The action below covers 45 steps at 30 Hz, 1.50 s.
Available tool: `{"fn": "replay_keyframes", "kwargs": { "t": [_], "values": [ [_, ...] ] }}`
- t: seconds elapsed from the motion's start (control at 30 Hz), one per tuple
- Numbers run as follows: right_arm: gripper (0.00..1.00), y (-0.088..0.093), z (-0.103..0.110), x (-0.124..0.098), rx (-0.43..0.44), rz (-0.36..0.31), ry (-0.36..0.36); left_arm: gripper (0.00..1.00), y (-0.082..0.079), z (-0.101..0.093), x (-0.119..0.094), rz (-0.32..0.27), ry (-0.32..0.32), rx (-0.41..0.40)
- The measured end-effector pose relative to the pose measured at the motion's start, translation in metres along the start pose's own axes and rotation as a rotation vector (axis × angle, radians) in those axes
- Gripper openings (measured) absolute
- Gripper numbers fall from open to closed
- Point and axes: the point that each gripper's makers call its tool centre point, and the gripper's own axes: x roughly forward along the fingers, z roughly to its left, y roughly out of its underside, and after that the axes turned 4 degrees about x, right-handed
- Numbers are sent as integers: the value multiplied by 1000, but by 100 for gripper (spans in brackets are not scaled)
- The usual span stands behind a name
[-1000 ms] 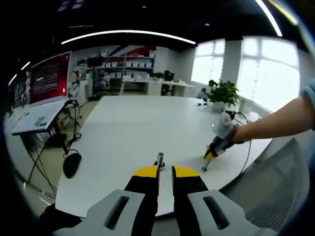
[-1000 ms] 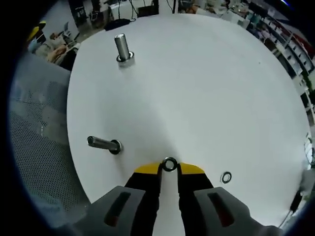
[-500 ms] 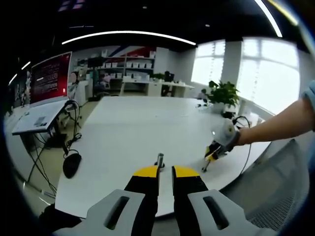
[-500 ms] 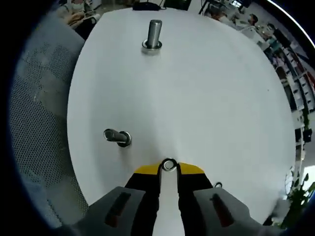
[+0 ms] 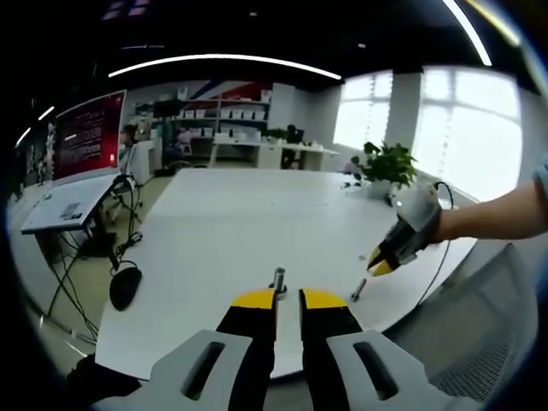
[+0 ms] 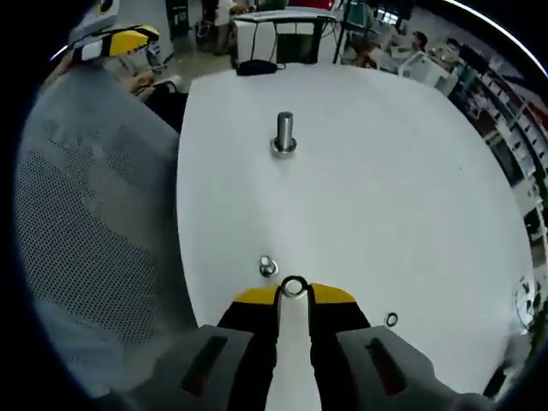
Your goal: Place the washer onto the threaded stud by aligning its center hole with the stud, sliding it down to the base, and recovering from edge contact or off-axis alignment until the washer reaches the visible bottom stop.
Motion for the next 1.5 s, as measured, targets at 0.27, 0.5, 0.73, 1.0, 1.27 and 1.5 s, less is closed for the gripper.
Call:
{"fn": "replay_keyframes", "kwargs": {
  "t": [0.27, 0.5, 0.73, 1.0, 1.27, 1.5],
  "values": [
    [14, -14, 15, -8, -18, -8, -45, 7, 1, 0, 0, 4, -1, 1],
    [14, -22, 20, 1, -66, 22, -55, 7, 1, 0, 0, 6, -3, 1],
    [14, -18, 17, 12, -106, 93, -51, 7, 1, 0, 0, 8, -4, 0],
    [14, -14, 18, 18, -119, 128, -64, 7, 0, 0, 0, 2, -3, -2],
    [14, -11, 19, 24, -130, 152, -76, 7, 0, 0, 0, 2, -3, -3],
    [14, -6, 19, 35, -132, 178, -81, 7, 0, 0, 0, 1, -4, -5]
  ]
}}
